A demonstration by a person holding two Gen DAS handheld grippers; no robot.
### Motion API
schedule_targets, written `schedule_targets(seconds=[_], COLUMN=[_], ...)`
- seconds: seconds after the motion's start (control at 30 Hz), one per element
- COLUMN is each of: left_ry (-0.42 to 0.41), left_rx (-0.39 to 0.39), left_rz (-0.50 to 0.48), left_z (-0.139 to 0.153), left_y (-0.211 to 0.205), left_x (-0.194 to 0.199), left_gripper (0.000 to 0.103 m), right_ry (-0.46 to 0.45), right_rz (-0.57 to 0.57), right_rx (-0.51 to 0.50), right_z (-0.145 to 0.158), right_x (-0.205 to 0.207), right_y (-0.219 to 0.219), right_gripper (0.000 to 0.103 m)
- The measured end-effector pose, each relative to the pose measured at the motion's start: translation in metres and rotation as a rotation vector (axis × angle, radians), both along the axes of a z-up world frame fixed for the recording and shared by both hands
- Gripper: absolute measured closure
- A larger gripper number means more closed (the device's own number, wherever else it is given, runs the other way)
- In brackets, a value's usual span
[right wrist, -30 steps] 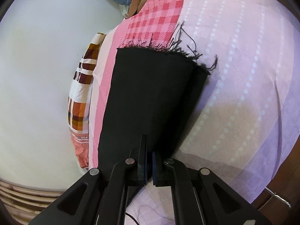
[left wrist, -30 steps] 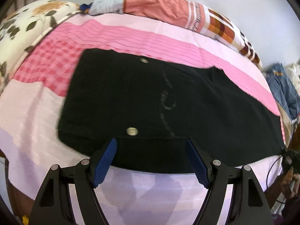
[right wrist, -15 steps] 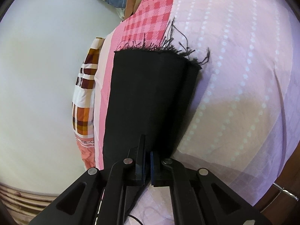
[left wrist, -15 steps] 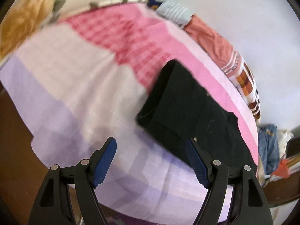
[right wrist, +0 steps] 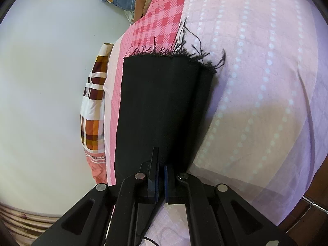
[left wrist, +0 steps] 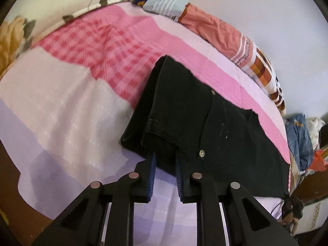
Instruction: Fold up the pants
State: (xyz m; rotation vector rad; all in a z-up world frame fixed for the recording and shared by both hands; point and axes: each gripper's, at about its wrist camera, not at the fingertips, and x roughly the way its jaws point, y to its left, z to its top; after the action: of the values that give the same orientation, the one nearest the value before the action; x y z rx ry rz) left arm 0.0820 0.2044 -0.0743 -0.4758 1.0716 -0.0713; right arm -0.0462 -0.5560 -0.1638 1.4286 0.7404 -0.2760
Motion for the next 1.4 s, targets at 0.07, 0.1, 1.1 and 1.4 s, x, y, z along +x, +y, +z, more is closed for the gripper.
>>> schedule_targets(seconds=[0.07,0.1,1.1,1.4], left_ry=[-0.021,-0.033,0.038,0.046], left_rx=[0.007,0.008,0.107,0.128], left_rz=[0.007,0.01,0.028,0.02], left_z=[0.007,0.01,-0.022,-0.021], left_y=[0.003,0.003,0.003,-0.001], left_x=[0.009,0.013,0.013,0.015], left_gripper=[0.085,0.085,0.081,0.08], right_ry=[-0.004,-0.005,-0.036,-0.023], right_rz=[0.001,0.002,-0.008,-0.075], right_rx=[0.004,0.009,-0.06,-0.098], right_z=[-0.001,-0.002,0.007,0.013], right_x=[0.0,0.0,-0.019,-0.041], right_y=[0.0,0.001,-0.026,-0.038], right_gripper=[0.102,0.102,0.098,0.1])
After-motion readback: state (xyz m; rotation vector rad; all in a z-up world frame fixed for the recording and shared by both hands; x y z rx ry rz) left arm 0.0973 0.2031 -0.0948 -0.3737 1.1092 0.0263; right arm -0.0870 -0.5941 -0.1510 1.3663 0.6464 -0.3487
